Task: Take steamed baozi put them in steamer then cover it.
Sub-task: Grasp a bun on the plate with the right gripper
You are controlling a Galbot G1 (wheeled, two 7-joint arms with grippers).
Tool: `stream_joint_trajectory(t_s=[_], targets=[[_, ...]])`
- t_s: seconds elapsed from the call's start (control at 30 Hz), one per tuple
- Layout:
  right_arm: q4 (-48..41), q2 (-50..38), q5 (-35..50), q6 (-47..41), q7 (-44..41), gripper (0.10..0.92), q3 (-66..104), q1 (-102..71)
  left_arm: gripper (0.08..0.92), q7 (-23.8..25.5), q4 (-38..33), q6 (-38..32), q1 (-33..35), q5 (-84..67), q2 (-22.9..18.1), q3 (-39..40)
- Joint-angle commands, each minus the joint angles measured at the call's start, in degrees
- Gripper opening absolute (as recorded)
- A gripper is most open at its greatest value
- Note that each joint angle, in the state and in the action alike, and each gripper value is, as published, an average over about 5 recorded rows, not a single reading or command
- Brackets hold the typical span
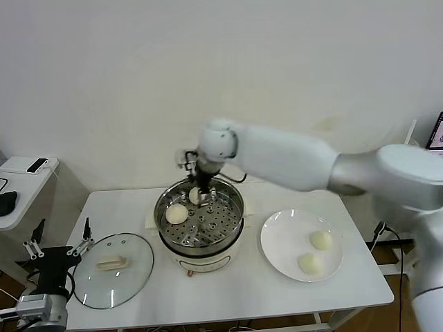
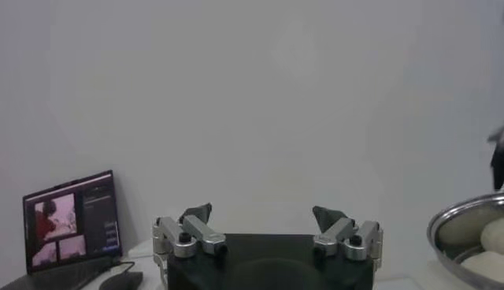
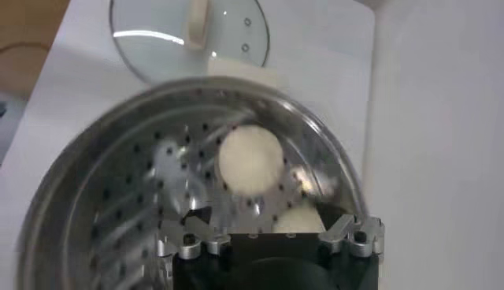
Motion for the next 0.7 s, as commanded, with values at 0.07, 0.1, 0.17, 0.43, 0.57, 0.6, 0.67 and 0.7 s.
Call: stream_joint_trajectory(t_s=[0.07, 0.1, 0.17, 0.43, 0.57, 0.6, 0.67, 0.7], targets=[[18.4, -26.2, -8.8, 6.0, -6.2, 0.823, -2.1, 5.0, 0.823, -0.1, 0.6, 0.2, 0.1, -0.9, 0.7, 0.1], [19.4, -28.6, -9.9, 6.6, -6.2, 0.823, -2.0, 4.0, 0.823, -0.1, 0.8, 0.2, 0.2, -1.0, 0.8, 0.2], [21.1, -33.2, -12.2, 7.4, -6.1, 0.823, -1.4, 1.7, 0.823, -0.1, 1.0, 0.2, 0.2, -0.9, 0.9, 0.3], [26.3, -44.9, -19.3, 8.4, -5.7, 0.823, 6.9, -14.2, 0.823, -0.1, 1.8, 0.1, 0.4, 0.0, 0.9, 1.1], [26.7, -47.3, -22.4, 9.3, -5.3, 0.823, 12.7, -23.3, 0.823, -0.1, 1.8, 0.1, 0.7, 0.7, 0.8, 1.4], [26.6, -47.7, -23.1, 9.5, -5.2, 0.823, 14.1, -25.7, 0.823, -0.1, 1.8, 0.1, 0.8, 0.9, 0.7, 1.5], [26.2, -48.0, -24.3, 10.0, -5.1, 0.823, 16.7, -30.4, 0.823, -0.1, 1.7, 0.1, 0.9, 1.2, 0.6, 1.7], [26.0, -47.9, -24.8, 10.2, -5.0, 0.823, 17.7, -32.5, 0.823, -0.1, 1.8, 0.1, 0.9, 1.4, 0.6, 1.9]])
